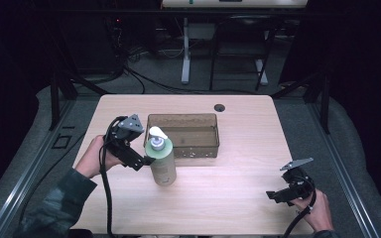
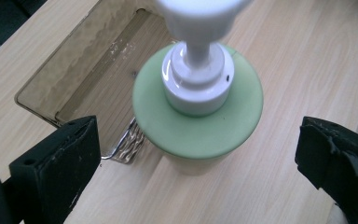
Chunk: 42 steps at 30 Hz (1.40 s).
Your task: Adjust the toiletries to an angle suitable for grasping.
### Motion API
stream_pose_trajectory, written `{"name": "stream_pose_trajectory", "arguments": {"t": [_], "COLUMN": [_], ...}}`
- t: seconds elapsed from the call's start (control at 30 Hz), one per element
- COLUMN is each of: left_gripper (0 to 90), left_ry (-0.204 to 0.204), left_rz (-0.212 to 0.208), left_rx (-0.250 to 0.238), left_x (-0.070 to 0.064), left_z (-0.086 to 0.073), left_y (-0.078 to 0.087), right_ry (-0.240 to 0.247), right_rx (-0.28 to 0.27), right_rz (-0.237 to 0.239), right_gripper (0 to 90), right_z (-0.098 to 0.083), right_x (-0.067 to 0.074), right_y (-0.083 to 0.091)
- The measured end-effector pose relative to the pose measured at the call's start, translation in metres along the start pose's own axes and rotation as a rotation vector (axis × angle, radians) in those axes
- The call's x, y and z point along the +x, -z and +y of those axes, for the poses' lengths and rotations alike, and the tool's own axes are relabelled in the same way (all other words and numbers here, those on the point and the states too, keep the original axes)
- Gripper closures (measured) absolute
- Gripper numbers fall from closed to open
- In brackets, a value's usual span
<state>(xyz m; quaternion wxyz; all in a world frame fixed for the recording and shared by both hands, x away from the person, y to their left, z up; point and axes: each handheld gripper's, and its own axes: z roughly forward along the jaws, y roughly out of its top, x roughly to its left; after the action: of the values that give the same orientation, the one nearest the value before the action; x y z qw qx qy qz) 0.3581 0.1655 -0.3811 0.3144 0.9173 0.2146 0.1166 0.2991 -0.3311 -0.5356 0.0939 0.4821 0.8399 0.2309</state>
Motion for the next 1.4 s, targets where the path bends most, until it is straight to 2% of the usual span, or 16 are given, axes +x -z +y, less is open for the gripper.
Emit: {"name": "stream_pose_trajectory", "arguments": {"t": [0.2, 0.27, 0.4, 0.43, 0.47, 0.6, 0.67, 0.77, 0.87, 0.93, 0.97, 1.03, 1.13, 1.17, 1.3, 1.4], "left_gripper": [5.5, 10.0, 16.4, 16.4, 22.3, 31.6, 39.0, 45.1, 51.1, 52.2, 53.0, 55.8, 59.0, 60.1, 60.4, 59.6], "left_ry": [-0.041, -0.055, -0.073, -0.092, -0.111, -0.152, -0.168, -0.18, -0.176, -0.177, -0.18, -0.17, -0.162, -0.146, -0.122, -0.129], "left_rz": [-0.026, -0.021, -0.047, -0.068, -0.077, -0.107, -0.099, -0.11, -0.094, -0.092, -0.09, -0.091, -0.091, -0.091, -0.075, -0.074], "left_rx": [0.017, 0.023, 0.038, 0.04, 0.045, 0.084, 0.112, 0.131, 0.152, 0.167, 0.172, 0.179, 0.19, 0.184, 0.197, 0.209], "left_x": [0.008, 0.009, 0.01, 0.009, 0.009, 0.007, 0.006, 0.004, 0.004, 0.004, 0.004, 0.003, 0.001, 0.0, -0.003, -0.004], "left_z": [0.022, 0.03, 0.038, 0.043, 0.048, 0.056, 0.06, 0.063, 0.065, 0.066, 0.067, 0.068, 0.07, 0.07, 0.072, 0.073], "left_y": [0.01, 0.01, 0.009, 0.007, 0.005, -0.002, -0.006, -0.011, -0.013, -0.012, -0.012, -0.012, -0.012, -0.012, -0.012, -0.011], "right_ry": [0.0, -0.002, 0.003, 0.003, 0.002, 0.0, 0.003, 0.015, 0.004, 0.015, 0.004, -0.007, 0.005, 0.009, 0.023, 0.028], "right_rx": [0.005, 0.0, 0.001, 0.001, 0.002, 0.001, 0.004, 0.006, 0.008, 0.013, 0.009, 0.01, 0.019, 0.02, 0.025, 0.025], "right_rz": [-0.004, -0.003, 0.001, 0.001, 0.003, 0.005, 0.003, -0.003, 0.009, 0.009, 0.019, 0.022, 0.031, 0.028, 0.047, 0.056], "right_gripper": [4.4, 4.4, 4.4, 4.4, 4.4, 4.6, 5.0, 5.6, 6.2, 6.2, 6.2, 6.2, 6.3, 6.4, 6.7, 6.8], "right_z": [0.0, 0.0, 0.0, 0.0, 0.0, 0.0, 0.0, 0.0, -0.001, -0.001, -0.001, 0.0, 0.0, 0.001, 0.001, 0.002], "right_x": [0.0, -0.001, 0.0, 0.0, 0.0, 0.001, 0.001, -0.001, -0.001, -0.001, -0.001, -0.001, 0.002, 0.002, 0.004, 0.004], "right_y": [-0.001, -0.001, -0.001, -0.001, -0.001, -0.001, 0.0, 0.0, 0.0, -0.001, -0.002, -0.003, -0.005, -0.005, -0.005, -0.005]}}
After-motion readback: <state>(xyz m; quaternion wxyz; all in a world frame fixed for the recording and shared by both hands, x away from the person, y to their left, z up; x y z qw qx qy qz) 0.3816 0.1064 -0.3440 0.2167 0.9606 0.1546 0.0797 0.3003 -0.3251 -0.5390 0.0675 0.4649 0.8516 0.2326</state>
